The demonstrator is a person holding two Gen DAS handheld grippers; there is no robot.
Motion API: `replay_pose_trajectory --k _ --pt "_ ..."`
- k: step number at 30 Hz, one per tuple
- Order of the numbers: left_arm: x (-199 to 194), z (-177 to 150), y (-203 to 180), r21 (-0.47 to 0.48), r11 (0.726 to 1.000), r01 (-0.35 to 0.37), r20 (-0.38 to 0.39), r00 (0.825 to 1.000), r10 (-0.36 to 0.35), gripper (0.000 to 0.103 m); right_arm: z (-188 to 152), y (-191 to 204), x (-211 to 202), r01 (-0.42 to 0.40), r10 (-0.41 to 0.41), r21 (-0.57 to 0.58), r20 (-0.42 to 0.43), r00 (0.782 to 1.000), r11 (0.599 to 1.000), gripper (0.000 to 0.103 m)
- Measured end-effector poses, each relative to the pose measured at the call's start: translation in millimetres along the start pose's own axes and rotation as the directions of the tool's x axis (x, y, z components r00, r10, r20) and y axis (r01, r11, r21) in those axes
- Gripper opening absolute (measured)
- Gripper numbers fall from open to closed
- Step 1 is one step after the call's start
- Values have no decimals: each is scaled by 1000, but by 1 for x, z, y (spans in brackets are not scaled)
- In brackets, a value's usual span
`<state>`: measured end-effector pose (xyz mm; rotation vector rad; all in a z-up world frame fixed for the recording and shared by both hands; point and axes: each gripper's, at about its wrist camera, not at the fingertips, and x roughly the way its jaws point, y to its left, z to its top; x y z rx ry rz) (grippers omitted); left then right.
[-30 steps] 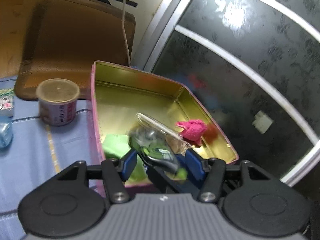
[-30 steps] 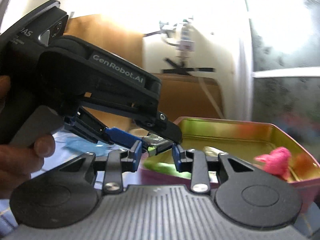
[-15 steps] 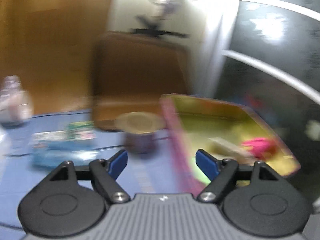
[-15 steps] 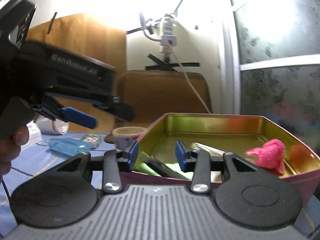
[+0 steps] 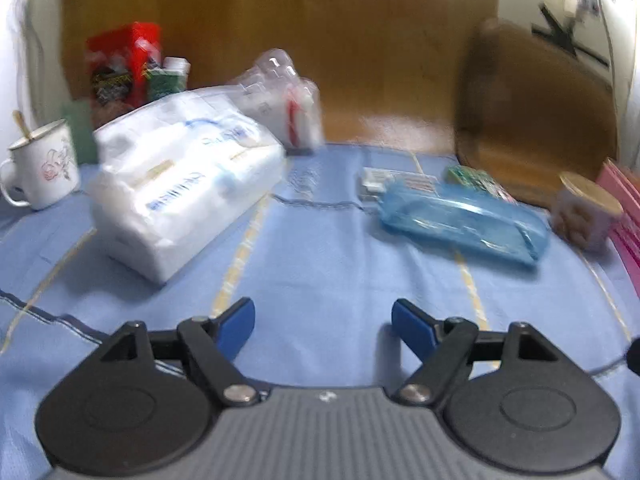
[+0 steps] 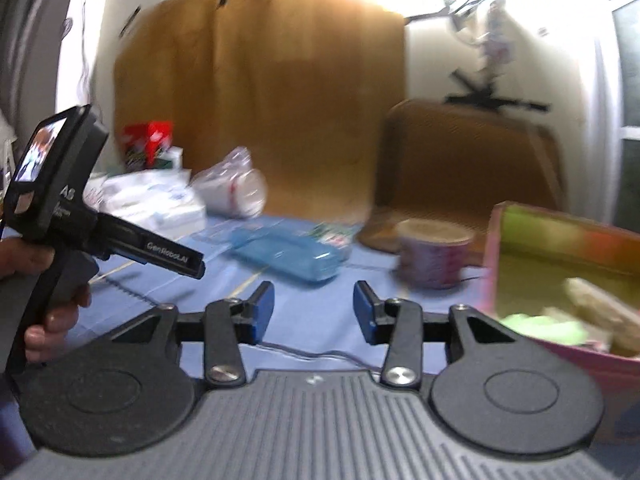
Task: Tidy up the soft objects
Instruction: 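Move the right tool to the clear blue plastic case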
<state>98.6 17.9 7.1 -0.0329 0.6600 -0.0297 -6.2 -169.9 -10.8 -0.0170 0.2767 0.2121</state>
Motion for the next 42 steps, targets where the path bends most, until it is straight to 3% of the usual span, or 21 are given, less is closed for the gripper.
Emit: replay_pose_trajectory --k 2,5,7,13,15,16,17,19,23,27,33,35,42 --pt "-4 1 8 -43 998 51 15 999 -50 80 7 5 19 -14 14 -12 -18 1000 1000 72" --pt "-8 0 7 -42 997 60 45 997 -58 80 20 10 52 -13 12 -51 -28 1000 999 93" --pt "-9 0 6 -39 998 50 55 997 -48 80 29 11 78 -5 1 -79 -55 998 997 96" --pt "-11 0 14 -91 994 57 83 995 -50 91 38 6 145 -12 -11 -106 -217 976 994 98" --pt "-10 1 17 -108 992 67 78 995 -59 91 39 3 152 -62 39 -78 -270 962 995 97" --pt "-9 1 19 -115 991 71 76 995 -62 91 39 4 152 -81 55 -82 -276 960 993 91" --pt "-9 1 20 -123 990 74 77 995 -65 91 37 6 149 -71 41 -102 -272 961 992 76" --pt "-8 2 23 -138 987 80 78 994 -70 91 34 11 140 -86 51 -129 -257 965 988 69" --pt "-10 1 27 -160 983 84 87 994 -71 92 29 24 124 -99 54 -184 -235 971 978 61" --pt "-12 1 30 -179 980 91 93 993 -75 92 23 33 104 -153 110 -166 -242 964 974 57" --pt "-11 1 35 -203 974 102 93 992 -85 94 12 51 77 -196 149 -204 -225 963 959 62" --pt "-11 1 36 -208 973 102 92 992 -85 94 12 52 80 -203 154 -203 -234 960 958 88" --pt "-10 1 35 -202 974 100 88 993 -83 95 22 59 105 -240 192 -161 -270 944 957 87"
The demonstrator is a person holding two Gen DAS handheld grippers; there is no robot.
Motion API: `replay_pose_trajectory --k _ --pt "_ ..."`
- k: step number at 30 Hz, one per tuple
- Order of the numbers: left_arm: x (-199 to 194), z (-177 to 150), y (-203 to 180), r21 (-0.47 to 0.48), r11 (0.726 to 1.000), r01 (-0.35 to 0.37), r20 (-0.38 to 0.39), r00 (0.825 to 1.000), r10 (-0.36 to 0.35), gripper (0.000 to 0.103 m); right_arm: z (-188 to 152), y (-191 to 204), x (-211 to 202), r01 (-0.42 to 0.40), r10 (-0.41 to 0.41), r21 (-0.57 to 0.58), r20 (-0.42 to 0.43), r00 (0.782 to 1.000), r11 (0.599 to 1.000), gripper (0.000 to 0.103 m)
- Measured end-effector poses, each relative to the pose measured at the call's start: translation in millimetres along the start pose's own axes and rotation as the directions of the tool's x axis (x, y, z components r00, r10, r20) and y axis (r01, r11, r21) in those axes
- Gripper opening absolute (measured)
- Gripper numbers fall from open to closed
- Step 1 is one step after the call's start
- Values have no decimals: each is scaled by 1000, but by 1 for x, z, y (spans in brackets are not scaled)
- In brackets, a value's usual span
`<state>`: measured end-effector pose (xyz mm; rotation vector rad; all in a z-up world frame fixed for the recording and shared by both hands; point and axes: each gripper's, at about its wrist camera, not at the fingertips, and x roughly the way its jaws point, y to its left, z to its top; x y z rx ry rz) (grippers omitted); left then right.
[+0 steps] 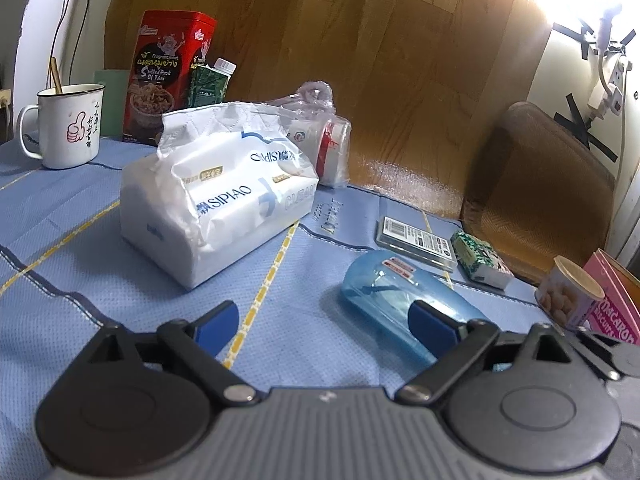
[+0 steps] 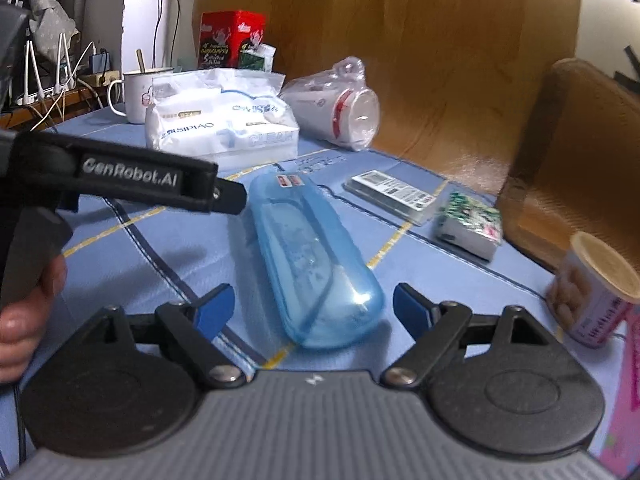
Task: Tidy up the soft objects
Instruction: 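Move the right tool to the clear blue plastic case, then grasp the blue case with the right tool while the left tool grasps it too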
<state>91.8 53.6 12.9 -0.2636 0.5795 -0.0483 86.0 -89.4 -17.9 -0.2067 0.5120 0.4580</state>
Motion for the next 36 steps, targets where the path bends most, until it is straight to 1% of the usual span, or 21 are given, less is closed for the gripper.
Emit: replay_pose_trajectory --k 1,3,4,8,10,15,18,19,21,23,24,25,26,28,29,30,32,33,34,35,36 --pt "0 0 0 0 1000 1 -1 1000 -1 95 2 -1 3 -12 12 14 -7 1000 1000 85" --pt "0 0 0 -1 1000 6 -3 1000 -6 96 2 -4 5 -32 33 50 -11 999 998 63" --pt "0 0 0 -3 1000 6 -4 1000 -6 96 1 -6 4 -53 53 65 -8 999 997 59" --pt "0 0 0 -2 1000 12 -8 1000 -12 97 -6 -1 -6 -35 34 73 6 999 997 57" --pt "0 0 0 1 1000 15 -7 1000 -15 98 -12 -1 -15 -48 47 91 10 999 995 57" --pt "-1 -1 -3 13 1000 19 -1 1000 -19 100 -36 10 -46 -20 18 66 28 999 998 57" --pt "-1 -1 -5 27 999 23 -7 1000 -23 100 -50 10 -66 -22 18 108 33 999 994 57" --pt "-1 -1 -5 28 999 33 -12 999 -32 100 -55 10 -72 -18 13 120 35 999 993 57" --pt "-1 -1 -4 19 997 73 -49 996 -72 100 -62 9 -81 -9 4 151 33 999 989 57" --pt "-4 -5 -2 -9 995 104 -85 991 -104 100 -67 11 -86 0 -7 161 42 999 987 57" --pt "-9 -8 -3 -18 993 119 -84 989 -120 100 -69 13 -88 6 -13 158 46 999 987 57" --pt "-15 -10 -5 -24 990 136 -91 986 -137 100 -71 15 -89 10 -18 160 51 999 987 57" --pt "-20 -12 -8 -40 982 182 -116 976 -186 100 -72 16 -90 11 -20 165 55 998 986 57" --pt "-27 -14 -14 -71 960 273 -154 947 -280 100 -71 16 -88 9 -19 174 58 998 985 57" --pt "-30 -16 -19 -74 951 301 -171 935 -310 100 -71 15 -88 4 -15 182 59 998 983 57" --pt "-31 -18 -26 -72 945 318 -195 925 -326 100 -71 14 -88 -4 -8 191 63 998 982 57" --pt "-25 -25 -37 -79 942 325 -262 905 -334 97 -72 11 -89 -38 21 221 75 997 975 57" --pt "-28 -28 -44 -56 949 311 -251 915 -315 94 -73 11 -91 -54 36 235 81 996 970 57" --pt "-27 -30 -50 -40 949 314 -264 913 -313 81 -74 10 -92 -74 54 251 87 995 965 57" --pt "-28 -31 -57 -28 951 308 -270 914 -304 74 -75 9 -94 -88 66 261 92 994 961 57" --pt "-28 -31 -62 -25 952 304 -272 915 -299 73 -76 8 -95 -100 76 269 97 992 958 56"
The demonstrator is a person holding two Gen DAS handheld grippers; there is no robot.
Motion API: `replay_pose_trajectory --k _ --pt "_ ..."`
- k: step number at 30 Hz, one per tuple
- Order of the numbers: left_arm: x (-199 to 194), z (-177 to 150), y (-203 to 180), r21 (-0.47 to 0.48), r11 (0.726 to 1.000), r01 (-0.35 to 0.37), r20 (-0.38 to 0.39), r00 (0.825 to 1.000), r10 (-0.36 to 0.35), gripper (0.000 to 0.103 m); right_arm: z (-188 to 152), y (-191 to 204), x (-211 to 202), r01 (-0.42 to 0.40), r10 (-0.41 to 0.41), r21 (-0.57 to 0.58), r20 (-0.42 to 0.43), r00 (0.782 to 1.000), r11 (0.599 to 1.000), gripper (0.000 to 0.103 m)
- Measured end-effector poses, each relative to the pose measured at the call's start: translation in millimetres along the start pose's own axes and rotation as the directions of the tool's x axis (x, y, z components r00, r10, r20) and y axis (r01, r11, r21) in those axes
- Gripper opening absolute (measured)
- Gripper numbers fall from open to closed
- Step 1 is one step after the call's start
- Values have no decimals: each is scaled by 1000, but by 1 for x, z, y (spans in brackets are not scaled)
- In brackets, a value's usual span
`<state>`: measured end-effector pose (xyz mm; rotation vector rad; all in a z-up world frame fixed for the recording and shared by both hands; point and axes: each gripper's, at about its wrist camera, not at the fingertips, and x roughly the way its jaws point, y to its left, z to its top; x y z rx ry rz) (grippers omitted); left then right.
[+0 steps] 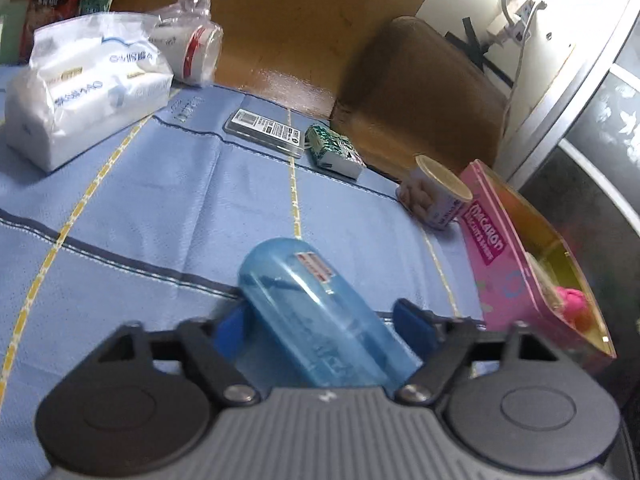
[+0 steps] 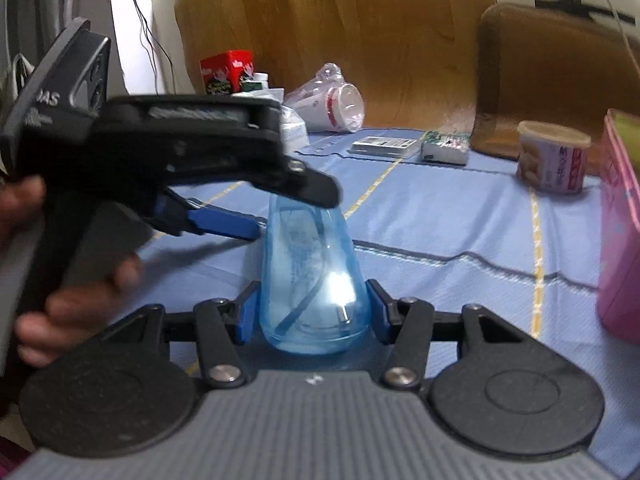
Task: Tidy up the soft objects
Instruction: 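Grasp the blue case with the right tool while the left tool grasps it too, then lower the blue case into the pink tin and open the left tool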
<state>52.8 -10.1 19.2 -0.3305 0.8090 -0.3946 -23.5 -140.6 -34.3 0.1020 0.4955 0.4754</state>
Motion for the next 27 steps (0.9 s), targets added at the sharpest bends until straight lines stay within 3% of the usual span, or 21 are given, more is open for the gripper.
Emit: replay_pose_trajectory --k 3,8,12,16,18,21,27 --pt "0 7 -14 -7 998 67 -6 998 -67 66 0 -4 -9 25 -25 15 25 999 1000 56" --pt "-2 28 -72 115 983 140 35 989 -145 66 7 -15 -40 105 -106 11 161 981 994 56" --pt "14 44 -134 236 946 222 24 972 -234 66 13 -33 -72 233 -229 22 284 931 972 56" --pt "38 47 -193 334 899 284 4 953 -302 66 14 -59 -100 377 -373 64 365 853 924 56" --pt "55 48 -214 347 883 315 -29 945 -326 65 14 -76 -109 434 -434 91 378 818 897 56" --pt "82 46 -233 353 878 323 -64 945 -321 65 13 -103 -111 496 -500 111 365 785 861 56" --pt "117 40 -244 363 890 275 -86 961 -261 67 6 -136 -103 545 -563 148 292 773 825 56"
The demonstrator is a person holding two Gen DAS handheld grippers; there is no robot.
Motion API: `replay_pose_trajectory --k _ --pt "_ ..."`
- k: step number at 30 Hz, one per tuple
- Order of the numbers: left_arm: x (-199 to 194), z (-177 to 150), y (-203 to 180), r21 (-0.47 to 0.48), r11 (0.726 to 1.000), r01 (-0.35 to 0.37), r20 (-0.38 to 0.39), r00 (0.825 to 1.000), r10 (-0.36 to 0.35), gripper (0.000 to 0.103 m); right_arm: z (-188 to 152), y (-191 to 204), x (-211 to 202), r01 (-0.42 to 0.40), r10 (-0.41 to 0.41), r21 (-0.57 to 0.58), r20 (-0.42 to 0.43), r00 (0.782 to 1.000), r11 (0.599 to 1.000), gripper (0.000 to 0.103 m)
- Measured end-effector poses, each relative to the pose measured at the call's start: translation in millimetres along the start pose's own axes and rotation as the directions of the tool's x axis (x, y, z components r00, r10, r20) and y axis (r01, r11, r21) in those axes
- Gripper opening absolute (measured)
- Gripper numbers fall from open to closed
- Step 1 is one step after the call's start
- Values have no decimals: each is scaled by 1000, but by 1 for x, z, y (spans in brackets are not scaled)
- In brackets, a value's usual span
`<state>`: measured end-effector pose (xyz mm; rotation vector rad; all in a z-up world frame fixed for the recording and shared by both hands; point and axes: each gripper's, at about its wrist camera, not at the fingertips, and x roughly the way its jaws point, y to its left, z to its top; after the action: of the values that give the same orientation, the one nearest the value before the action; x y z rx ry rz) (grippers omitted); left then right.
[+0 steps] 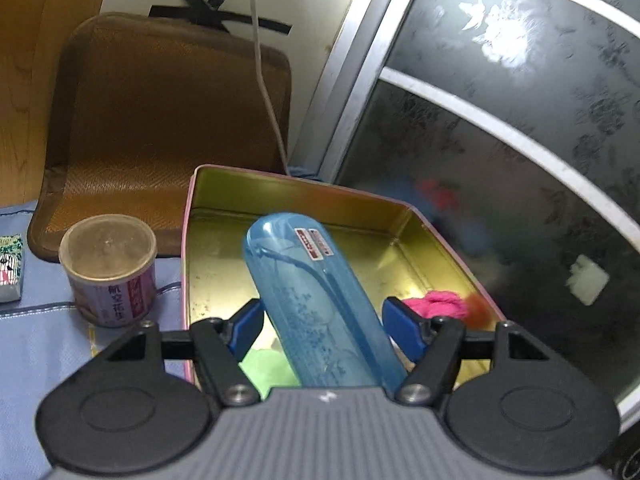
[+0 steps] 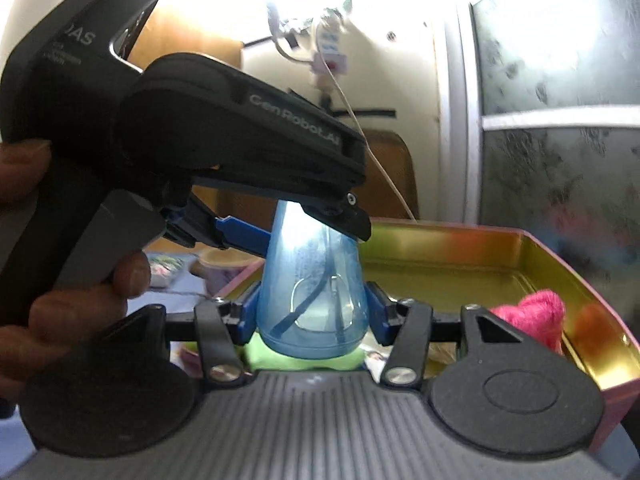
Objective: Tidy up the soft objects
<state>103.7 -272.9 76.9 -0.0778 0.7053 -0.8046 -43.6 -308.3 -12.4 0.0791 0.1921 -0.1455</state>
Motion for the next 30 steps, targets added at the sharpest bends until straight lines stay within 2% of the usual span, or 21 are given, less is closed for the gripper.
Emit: replay_pose_trajectory --k 1,3,5,8,11,17,21,24,26,30 --pt "2 0 1 13 1000 -15 -3 1000 15 69 -2 -1 4 6 -6 4 -11 1000 1000 56" --pt "3 -2 0 38 997 -67 -4 998 68 79 -5 -1 9 10 -10 7 -31 999 1000 56" --pt "-2 -5 0 63 994 -87 20 996 86 87 -6 2 12 50 -50 -3 -33 998 999 59" --pt "-15 -6 1 86 991 -98 57 994 94 88 -4 -1 12 68 -67 21 -9 998 998 71" --pt "-32 -6 4 76 993 -94 101 991 86 90 -1 -2 7 68 -69 50 12 998 996 71" --pt "-76 -14 25 46 989 -139 197 972 127 92 -1 12 0 54 -57 70 40 998 996 71" --pt "-117 -35 61 -8 977 -214 265 942 208 95 5 25 -6 25 -31 77 81 996 997 72" --pt "-142 -51 98 -73 954 -290 267 916 299 95 8 42 -13 -9 3 47 118 993 999 73" --pt "-155 -62 122 -116 930 -349 249 896 368 95 8 57 -16 -46 43 21 129 991 999 73" --pt "-172 -87 164 -165 858 -487 210 832 513 95 5 89 -13 -143 146 -41 98 984 989 74"
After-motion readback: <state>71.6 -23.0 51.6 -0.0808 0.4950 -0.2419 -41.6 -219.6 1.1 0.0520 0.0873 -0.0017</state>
